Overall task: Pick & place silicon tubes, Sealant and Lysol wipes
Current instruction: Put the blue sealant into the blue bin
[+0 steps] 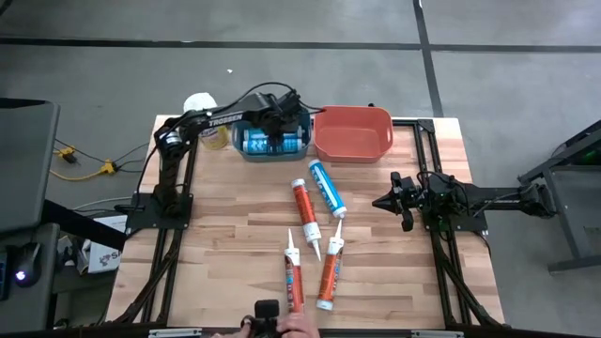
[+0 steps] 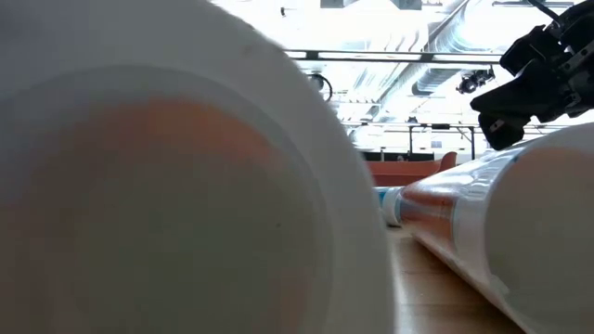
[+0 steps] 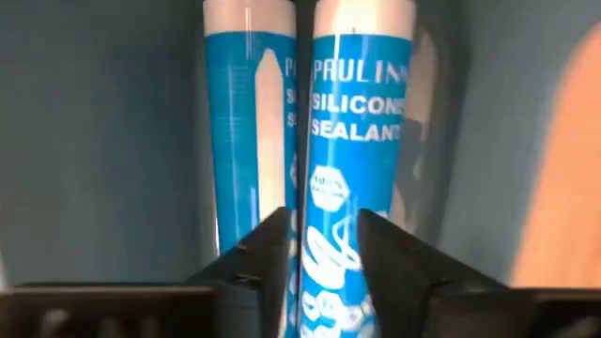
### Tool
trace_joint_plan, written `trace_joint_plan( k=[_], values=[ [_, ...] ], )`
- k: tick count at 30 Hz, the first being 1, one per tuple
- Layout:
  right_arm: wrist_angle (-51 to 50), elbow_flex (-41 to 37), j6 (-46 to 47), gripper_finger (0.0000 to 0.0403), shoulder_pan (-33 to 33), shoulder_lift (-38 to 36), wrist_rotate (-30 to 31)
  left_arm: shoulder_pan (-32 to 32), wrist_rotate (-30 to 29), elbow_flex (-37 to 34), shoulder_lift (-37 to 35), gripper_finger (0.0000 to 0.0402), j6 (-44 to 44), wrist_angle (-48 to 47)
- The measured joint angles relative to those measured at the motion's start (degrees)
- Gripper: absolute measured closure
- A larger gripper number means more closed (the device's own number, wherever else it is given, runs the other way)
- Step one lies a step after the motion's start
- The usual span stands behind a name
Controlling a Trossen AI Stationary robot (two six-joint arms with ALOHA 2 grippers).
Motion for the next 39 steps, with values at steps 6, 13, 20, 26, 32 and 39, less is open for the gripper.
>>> trace_joint_plan(
  k=[6,13,20,26,32,39],
  values=[
    [-0.02,-0.01,0.00,0.0391,0.00,0.00,0.00,-3.10,-0.15,-0.02,-2.21,0.0391,-5.11,-3.48],
    [0.00,0.02,0.00,0.0391,0.00,0.00,0.02,-9.41,0.43,0.21,-3.72,0.0398,-8.97,-4.89],
    [-0.01,0.00,0.00,0.0391,0.00,0.00,0.00,-15.48,1.32,0.09,-3.53,0.0400,-22.85,1.03],
    [-0.02,-0.01,0.00,0.0391,0.00,0.00,0.00,-18.89,2.19,0.15,-1.22,0.0401,-34.81,9.87],
    [-0.02,-0.01,0.00,0.0391,0.00,0.00,0.00,-19.94,4.00,0.21,-1.51,0.0401,-28.76,13.29],
    [-0.02,-0.01,0.00,0.0391,0.00,0.00,0.02,-21.29,4.73,0.09,-1.32,0.0401,-4.68,12.39]
  ],
)
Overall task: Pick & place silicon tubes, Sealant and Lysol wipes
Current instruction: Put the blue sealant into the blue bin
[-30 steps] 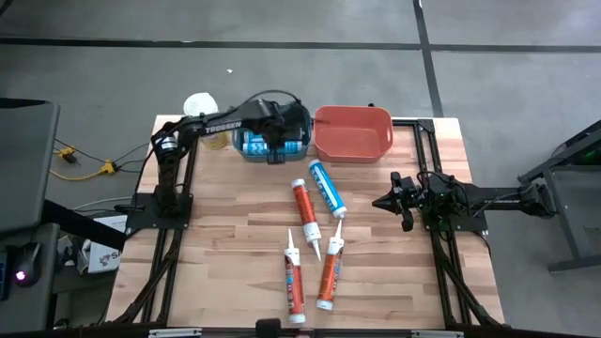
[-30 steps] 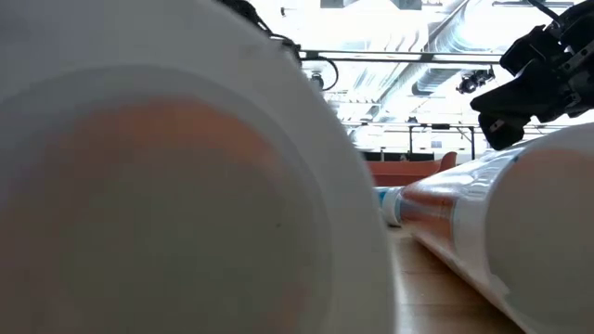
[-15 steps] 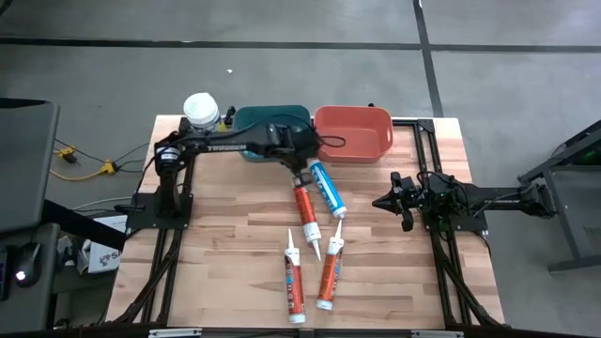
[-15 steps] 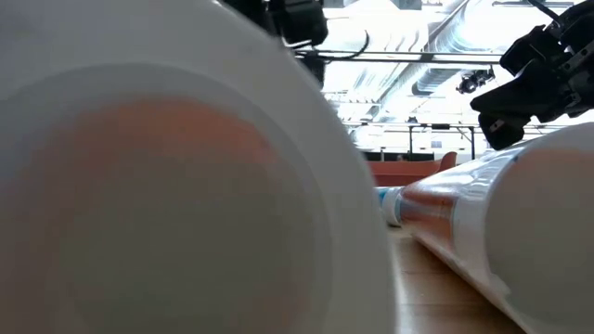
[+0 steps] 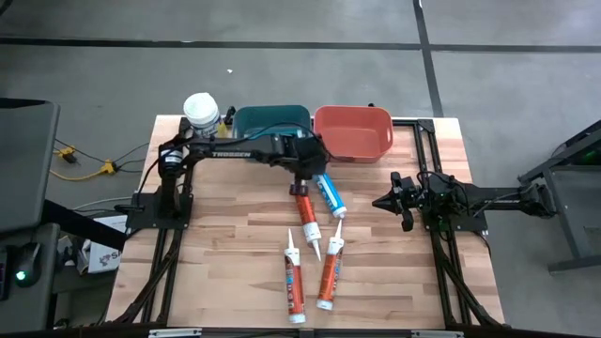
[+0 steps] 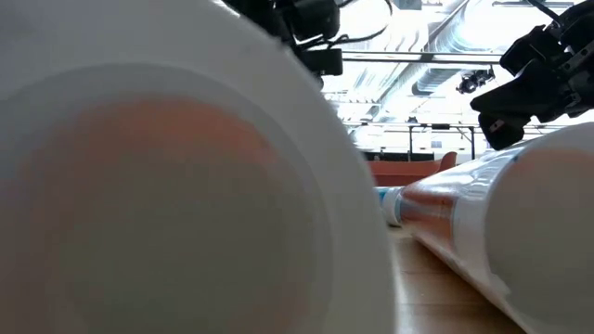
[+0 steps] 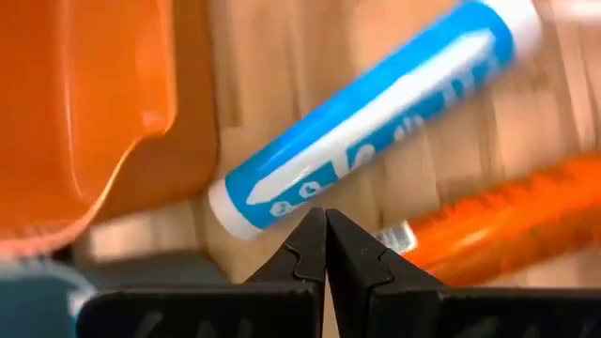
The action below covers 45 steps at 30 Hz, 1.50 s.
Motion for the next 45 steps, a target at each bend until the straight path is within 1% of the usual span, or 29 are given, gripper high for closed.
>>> trace_joint_plan(
  k=[6,9,10,12,15,22,25,27,29,34,37,40,43,45],
  values=[
    [0.00,0.01,0.00,0.0391,0.00,0.00,-0.02,-0.86,1.58,0.00,0.00,0.0401,21.81,0.28],
    [0.00,0.00,0.00,0.0391,0.00,0.00,-0.02,-1.24,1.75,0.14,1.19,0.0401,28.27,2.90],
    [0.00,0.01,0.00,0.0391,0.00,0.00,-0.02,-1.23,1.76,0.14,1.69,0.0401,28.47,4.02],
    [-0.01,0.01,0.00,0.0391,0.00,0.00,0.00,-1.17,2.02,-0.24,2.08,0.0401,27.96,3.32],
    [0.04,0.00,0.00,0.0391,0.00,0.00,-0.02,-1.17,3.47,0.13,1.67,0.0401,27.83,4.62],
    [-0.01,0.01,0.00,0.0391,0.00,0.00,0.00,-1.13,3.50,0.00,1.79,0.0401,28.48,4.57],
    [0.00,0.00,0.00,0.0391,0.00,0.00,0.00,-1.10,4.67,0.00,1.79,0.0395,31.57,4.31],
    [-0.02,0.00,0.00,0.0391,0.00,0.00,0.00,-1.08,5.92,0.00,1.79,0.0381,34.11,4.06],
    [0.00,0.00,0.00,0.0391,0.00,0.00,-0.01,-1.09,6.41,0.00,1.79,0.0358,35.68,3.97],
    [0.00,0.00,0.00,0.0391,0.00,0.00,-0.02,-1.11,6.12,0.00,1.83,0.0272,36.02,4.78],
    [0.00,0.00,0.00,0.0391,0.00,0.00,0.00,-1.13,4.47,0.12,3.47,0.0216,36.17,8.73],
    [0.00,0.00,0.00,0.0391,0.00,0.00,-0.02,-1.13,3.57,-0.19,3.81,0.0174,36.11,10.10],
    [-0.15,0.00,0.00,0.0391,0.00,0.00,-0.02,-1.13,0.22,0.31,5.48,0.0146,36.22,14.23],
    [-0.05,0.00,0.00,0.0391,0.00,0.00,-0.01,-1.13,-1.38,-0.29,6.08,0.0133,36.24,11.78]
  ],
)
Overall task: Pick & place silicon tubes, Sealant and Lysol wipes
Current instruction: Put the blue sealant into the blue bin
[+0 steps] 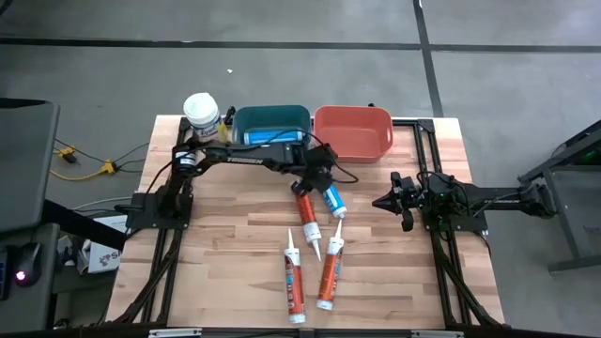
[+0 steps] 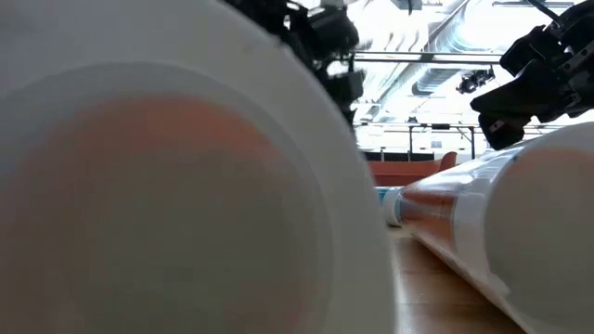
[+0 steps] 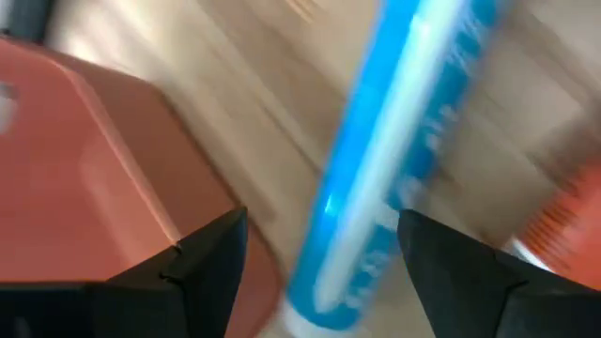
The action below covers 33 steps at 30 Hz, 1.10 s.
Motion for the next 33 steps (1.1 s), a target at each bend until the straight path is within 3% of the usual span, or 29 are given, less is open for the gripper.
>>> trace_joint_plan(
  k=[33],
  values=[
    [0.07,0.00,0.00,0.0391,0.00,-0.04,0.00,0.02,5.07,0.29,3.86,0.0124,2.54,2.50]
  ],
)
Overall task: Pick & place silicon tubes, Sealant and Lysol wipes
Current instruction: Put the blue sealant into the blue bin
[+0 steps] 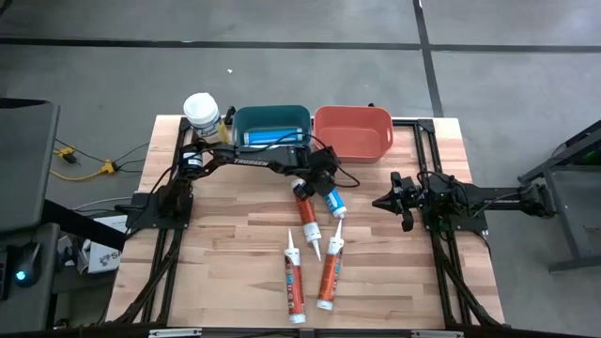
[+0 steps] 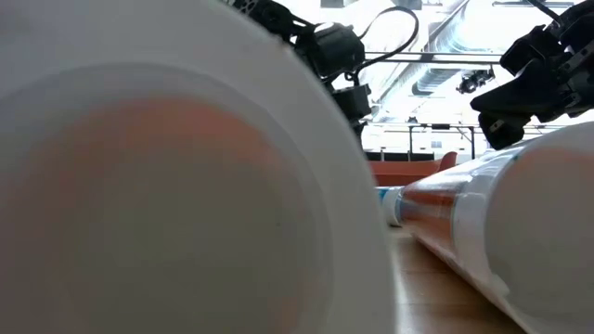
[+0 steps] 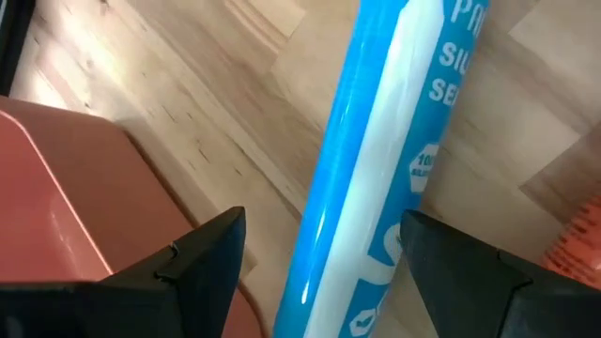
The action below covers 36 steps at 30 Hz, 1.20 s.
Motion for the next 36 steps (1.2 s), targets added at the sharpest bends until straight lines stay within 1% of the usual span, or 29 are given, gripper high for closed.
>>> trace_joint_plan(
  k=[3,7,10,12,14,19,25,28,36],
  values=[
    [-0.02,0.00,0.00,0.0391,0.00,0.00,0.00,0.00,1.13,0.00,0.00,0.0124,0.01,0.02],
    [-0.02,0.00,0.00,0.0391,0.00,0.00,0.01,0.00,1.23,0.00,0.00,0.0124,0.00,-0.26],
    [-0.02,0.01,0.00,0.0391,0.00,0.00,0.02,0.00,1.31,0.31,1.65,0.0124,-0.01,0.35],
    [-0.02,0.00,0.00,0.0391,0.00,0.00,0.00,0.00,1.49,0.39,2.70,0.0124,-0.27,-1.12],
    [0.00,0.01,0.00,0.0391,0.00,0.00,0.01,0.00,1.53,1.58,4.02,0.0124,-0.30,-0.53],
    [-0.03,0.00,0.00,0.0391,0.00,0.00,0.02,0.00,1.66,3.11,4.57,0.0124,-1.07,-0.50],
    [-0.02,0.00,0.00,0.0391,0.00,0.00,0.01,0.46,5.06,3.18,4.58,0.0124,-3.66,-1.83],
    [-0.02,0.02,0.00,0.0391,0.00,0.00,0.00,0.46,5.21,3.39,5.57,0.0125,-4.48,-0.83],
    [-0.01,0.00,0.00,0.0391,0.00,0.00,0.01,0.28,6.81,3.10,5.90,0.0125,-6.18,-4.83]
  ],
)
